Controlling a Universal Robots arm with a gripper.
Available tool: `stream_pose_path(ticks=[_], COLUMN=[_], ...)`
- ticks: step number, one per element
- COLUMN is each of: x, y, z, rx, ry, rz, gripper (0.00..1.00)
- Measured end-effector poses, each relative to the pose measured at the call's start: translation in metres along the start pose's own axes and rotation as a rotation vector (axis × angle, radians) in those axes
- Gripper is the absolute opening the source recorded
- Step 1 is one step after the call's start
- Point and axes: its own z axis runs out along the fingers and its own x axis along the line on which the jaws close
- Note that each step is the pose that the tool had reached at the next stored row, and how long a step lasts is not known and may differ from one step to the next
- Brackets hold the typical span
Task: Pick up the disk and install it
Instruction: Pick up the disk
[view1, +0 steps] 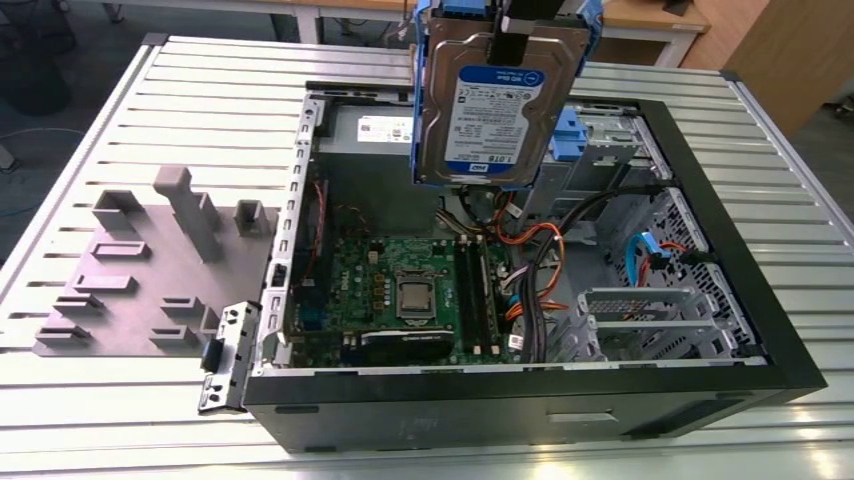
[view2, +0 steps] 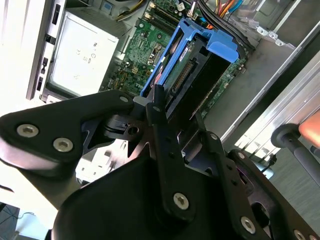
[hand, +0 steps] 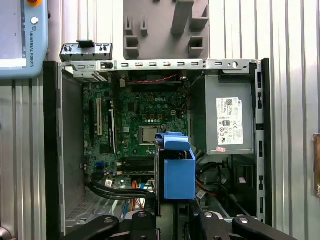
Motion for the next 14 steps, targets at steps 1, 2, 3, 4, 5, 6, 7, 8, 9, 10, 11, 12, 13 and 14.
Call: stream_pose_path(ticks=[1,2,3,4,5,6,7,8,9,10,11,12,13,14], x=[0.0,0.0001,0.0005,0.001,0.0014,0.002,0.0026,0.0032,0.0037,0.0043,0.0049,0.0055,0.0061,0.0068], y=[0.0,0.0,0.0,0.0,-0.0001,-0.0001,-0.0001,-0.0001,-0.0001,-0.0002,-0.0002,-0.0002,-0.0002,-0.0002], z=[0.0,0.0,0.0,0.0,0.0,-0.0001,-0.0001,-0.0001,-0.0001,-0.0001,-0.0001,-0.0001,-0.0002,-0.0001], rx=[0.0,0.0,0.0,0.0,0.0,0.0,0.0,0.0,0.0,0.0,0.0,0.0,0.0,0.0], ry=[0.0,0.0,0.0,0.0,-0.0001,0.0,0.0,0.0,0.0,0.0,0.0,-0.0001,0.0,0.0], rz=[0.0,0.0,0.0,0.0,0.0,0.0,0.0,0.0,0.0,0.0,0.0,0.0,0.0,0.0], gripper=[0.35,0.35,0.35,0.35,0.35,0.35,0.35,0.35,0.35,0.35,0.35,0.35,0.35,0.35])
